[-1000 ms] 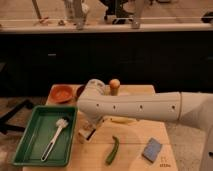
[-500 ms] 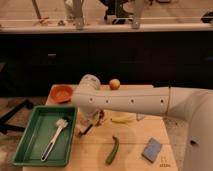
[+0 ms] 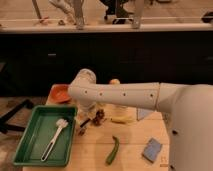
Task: Wipe purple bowl with eraser
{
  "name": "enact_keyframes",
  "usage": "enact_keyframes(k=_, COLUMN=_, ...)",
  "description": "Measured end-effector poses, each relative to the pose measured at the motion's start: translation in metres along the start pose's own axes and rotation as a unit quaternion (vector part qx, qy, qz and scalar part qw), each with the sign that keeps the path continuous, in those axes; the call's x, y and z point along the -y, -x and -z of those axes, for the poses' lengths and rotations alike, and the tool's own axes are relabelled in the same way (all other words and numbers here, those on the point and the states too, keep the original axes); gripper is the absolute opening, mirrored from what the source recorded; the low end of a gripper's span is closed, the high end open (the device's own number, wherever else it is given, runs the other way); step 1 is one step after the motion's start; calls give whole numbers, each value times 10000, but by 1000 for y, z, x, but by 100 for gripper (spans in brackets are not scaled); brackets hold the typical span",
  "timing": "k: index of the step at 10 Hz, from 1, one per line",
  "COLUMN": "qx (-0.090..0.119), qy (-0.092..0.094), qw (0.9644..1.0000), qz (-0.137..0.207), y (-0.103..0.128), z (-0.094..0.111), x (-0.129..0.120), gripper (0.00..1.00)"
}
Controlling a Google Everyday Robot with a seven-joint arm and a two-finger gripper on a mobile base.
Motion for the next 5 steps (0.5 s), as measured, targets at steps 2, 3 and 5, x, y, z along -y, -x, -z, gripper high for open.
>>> enact_keyframes(k=2, qx=-32, qy=27, qw=9998, qz=-208, y=-9, z=-2, x=12, gripper=0)
enact_keyframes(k=3, qx=-9, qy=8, qw=9997, qz=-261, y=-9, z=-4, x=23, gripper=0)
enact_keyframes(k=5, qx=-9, qy=55, qw=9994, qz=-355, y=-8, z=-10, x=53, gripper=0)
